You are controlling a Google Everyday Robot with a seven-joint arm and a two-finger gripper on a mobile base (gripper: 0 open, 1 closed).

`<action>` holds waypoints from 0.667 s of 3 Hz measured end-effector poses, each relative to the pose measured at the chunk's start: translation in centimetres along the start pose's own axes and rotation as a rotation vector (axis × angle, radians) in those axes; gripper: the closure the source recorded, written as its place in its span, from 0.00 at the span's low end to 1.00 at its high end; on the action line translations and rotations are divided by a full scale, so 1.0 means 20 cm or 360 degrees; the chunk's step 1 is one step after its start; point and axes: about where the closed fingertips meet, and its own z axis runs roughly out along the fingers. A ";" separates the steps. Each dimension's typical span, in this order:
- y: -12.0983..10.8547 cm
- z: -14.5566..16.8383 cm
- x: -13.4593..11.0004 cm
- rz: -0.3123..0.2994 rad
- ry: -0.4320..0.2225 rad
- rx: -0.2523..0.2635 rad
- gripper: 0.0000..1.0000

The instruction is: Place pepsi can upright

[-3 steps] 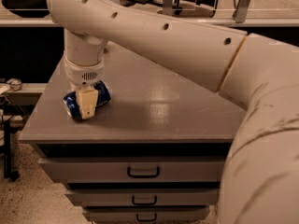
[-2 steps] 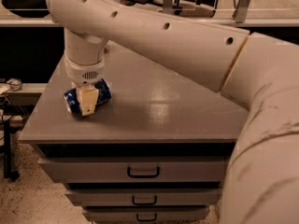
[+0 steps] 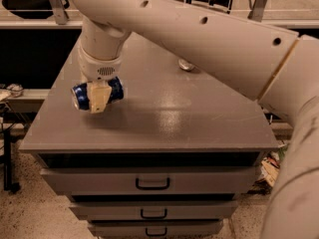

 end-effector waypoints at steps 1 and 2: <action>-0.06 -0.14 0.02 0.0031 -0.0211 0.0154 1.00; -0.13 -0.29 0.05 0.0044 -0.0429 0.0323 1.00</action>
Offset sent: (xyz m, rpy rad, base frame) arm 0.0378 -0.0391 0.1054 0.5703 -0.0837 -0.0105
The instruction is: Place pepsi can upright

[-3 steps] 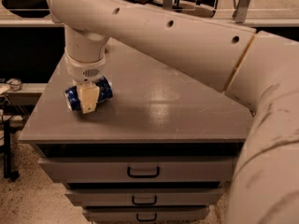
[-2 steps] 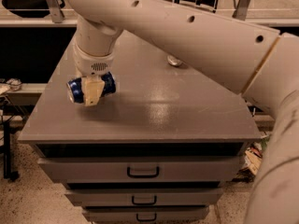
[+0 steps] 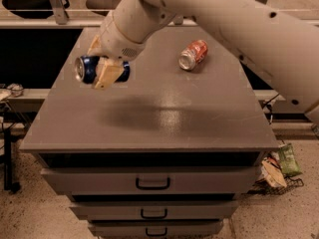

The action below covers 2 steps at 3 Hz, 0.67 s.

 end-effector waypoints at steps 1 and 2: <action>-0.07 -0.12 -0.01 0.0008 -0.0224 0.0150 1.00; -0.07 -0.18 0.02 0.0085 -0.0456 0.0273 1.00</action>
Offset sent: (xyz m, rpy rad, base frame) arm 0.0119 -0.0553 0.0407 0.5795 0.0357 -0.0499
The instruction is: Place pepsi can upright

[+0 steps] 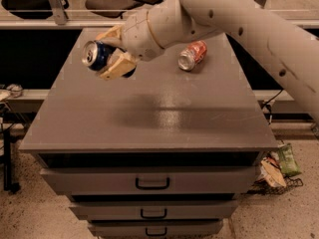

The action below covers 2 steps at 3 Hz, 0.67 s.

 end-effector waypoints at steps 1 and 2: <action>0.02 -0.07 0.04 0.0090 -0.0191 0.0129 1.00; 0.05 -0.16 0.12 0.0203 -0.0415 0.0305 1.00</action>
Offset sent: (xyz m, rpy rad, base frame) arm 0.0035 -0.0709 -0.0074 0.4884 0.0485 -0.1123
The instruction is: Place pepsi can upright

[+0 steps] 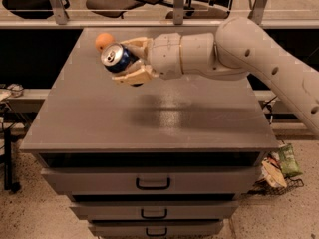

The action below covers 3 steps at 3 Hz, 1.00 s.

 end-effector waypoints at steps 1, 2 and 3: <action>0.00 -0.05 0.06 0.0134 -0.0066 0.0049 1.00; 0.03 -0.08 0.14 0.0288 -0.0111 0.0084 1.00; 0.06 -0.09 0.20 0.0416 -0.0145 0.0117 1.00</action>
Offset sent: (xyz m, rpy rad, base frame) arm 0.0075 -0.0372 -0.0447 0.1878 0.2710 -0.0899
